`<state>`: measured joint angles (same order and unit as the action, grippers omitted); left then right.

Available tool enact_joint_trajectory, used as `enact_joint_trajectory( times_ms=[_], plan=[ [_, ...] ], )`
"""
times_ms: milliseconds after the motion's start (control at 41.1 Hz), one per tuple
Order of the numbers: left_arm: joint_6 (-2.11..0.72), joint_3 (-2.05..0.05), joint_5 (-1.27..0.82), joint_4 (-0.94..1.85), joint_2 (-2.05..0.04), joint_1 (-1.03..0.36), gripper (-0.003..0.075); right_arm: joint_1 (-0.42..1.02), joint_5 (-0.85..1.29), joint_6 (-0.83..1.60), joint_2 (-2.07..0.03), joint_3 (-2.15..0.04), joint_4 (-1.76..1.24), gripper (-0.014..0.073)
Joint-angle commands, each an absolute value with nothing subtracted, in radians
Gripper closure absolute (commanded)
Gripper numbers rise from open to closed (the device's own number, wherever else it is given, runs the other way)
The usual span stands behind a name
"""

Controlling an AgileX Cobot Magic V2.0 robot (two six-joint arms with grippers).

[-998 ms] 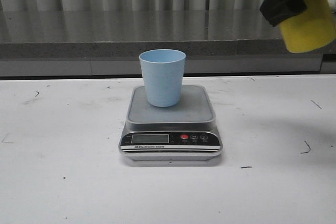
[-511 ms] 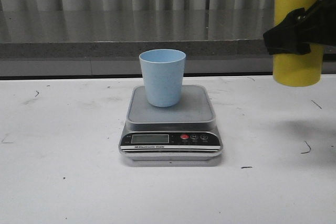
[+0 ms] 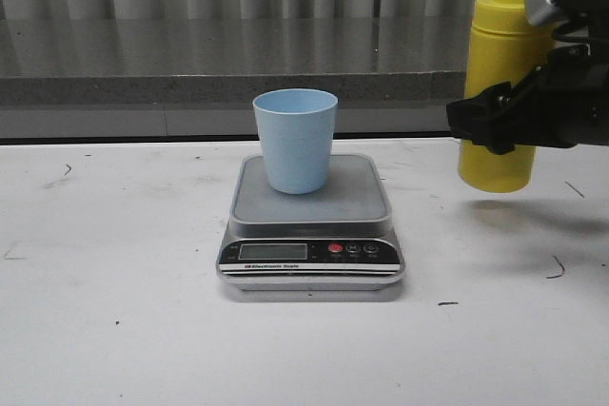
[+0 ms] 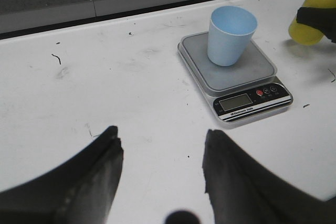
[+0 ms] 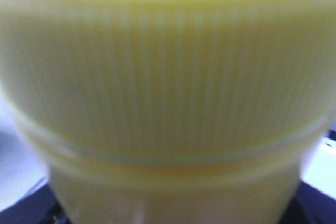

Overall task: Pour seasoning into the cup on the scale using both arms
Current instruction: 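Lower the bottle onto the table, open the right gripper, withdraw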

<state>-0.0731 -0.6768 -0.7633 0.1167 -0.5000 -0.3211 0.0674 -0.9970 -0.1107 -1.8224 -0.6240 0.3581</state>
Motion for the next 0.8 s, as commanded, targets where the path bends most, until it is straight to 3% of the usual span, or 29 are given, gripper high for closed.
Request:
enact_joint_trajectory(
  times_ms=[0,487,779],
  plan=[
    [-0.070,-0.701,-0.684,0.133,-0.503,-0.321,0.0365,0.062,-1.187,-0.093,-1.821,-0.662,0.294,0.0252],
    [-0.070,-0.701,-0.684,0.133,-0.503,-0.321,0.0365,0.062,-1.162,-0.093,-1.929,-0.742,0.276,0.0236],
    [-0.070,-0.701,-0.684,0.133,-0.503,-0.321,0.0365,0.062,-1.124,-0.093,-1.934,-0.747,0.225,0.0097]
  ],
)
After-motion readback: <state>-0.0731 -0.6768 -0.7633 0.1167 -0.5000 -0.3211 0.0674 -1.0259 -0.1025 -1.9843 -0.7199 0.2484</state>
